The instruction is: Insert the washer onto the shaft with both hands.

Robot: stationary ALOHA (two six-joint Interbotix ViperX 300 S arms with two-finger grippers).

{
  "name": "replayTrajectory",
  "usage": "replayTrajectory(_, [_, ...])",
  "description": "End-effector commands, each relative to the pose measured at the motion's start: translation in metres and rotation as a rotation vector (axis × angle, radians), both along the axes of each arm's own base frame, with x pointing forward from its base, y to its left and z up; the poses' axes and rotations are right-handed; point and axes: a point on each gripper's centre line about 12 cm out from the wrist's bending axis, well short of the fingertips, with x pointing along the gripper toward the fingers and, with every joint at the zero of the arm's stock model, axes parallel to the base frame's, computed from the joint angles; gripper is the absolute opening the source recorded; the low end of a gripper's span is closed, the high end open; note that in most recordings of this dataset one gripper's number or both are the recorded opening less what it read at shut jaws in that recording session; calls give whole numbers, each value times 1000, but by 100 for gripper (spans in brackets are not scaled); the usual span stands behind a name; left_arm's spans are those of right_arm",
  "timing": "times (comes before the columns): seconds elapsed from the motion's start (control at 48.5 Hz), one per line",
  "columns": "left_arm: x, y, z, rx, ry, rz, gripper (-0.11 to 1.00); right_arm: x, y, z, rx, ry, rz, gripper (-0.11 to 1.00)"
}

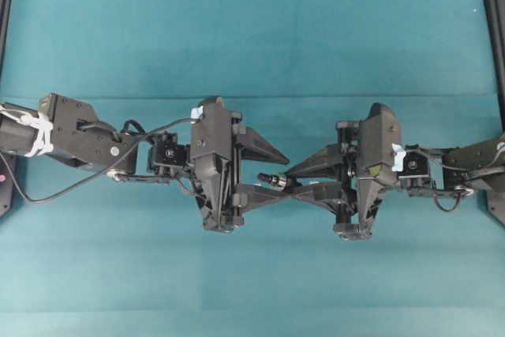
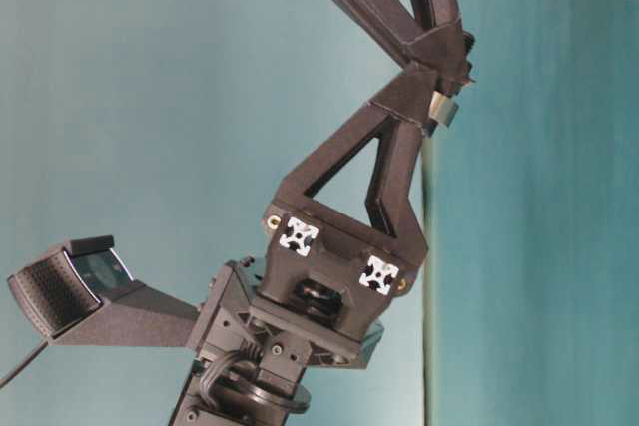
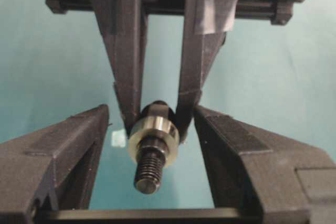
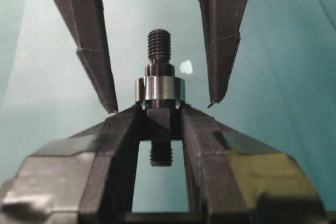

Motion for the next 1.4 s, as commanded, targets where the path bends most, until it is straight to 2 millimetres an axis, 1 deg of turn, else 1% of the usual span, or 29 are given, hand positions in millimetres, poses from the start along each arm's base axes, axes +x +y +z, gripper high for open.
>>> replayTrajectory(0.0, [0,0,18,1,-43,-1,69,5,1,8,-1,-32,3,0])
replayTrajectory(0.103, [-4,1,22,4,-48,-1,69,5,1,9,-1,-34,3,0])
replayTrajectory(0.268, [-18,1,27,7,-16,0,69,5,0,9,-1,-34,1,0])
replayTrajectory(0.392, [-34,2,28,13,42,0,69,5,0,9,0,-33,0,0])
replayTrajectory(0.474, [-48,3,30,15,84,0,69,5,1,9,0,-34,2,0])
replayTrajectory(0.742, [-84,5,39,20,151,3,68,4,1,7,2,-18,3,0])
replayTrajectory(0.907, [-101,5,36,21,183,4,68,4,1,6,1,-15,5,0])
replayTrajectory(1.092, [-110,6,33,22,199,4,68,4,1,6,2,-14,4,0])
replayTrajectory(1.381, [-112,6,30,24,237,4,68,4,1,7,4,-17,4,0])
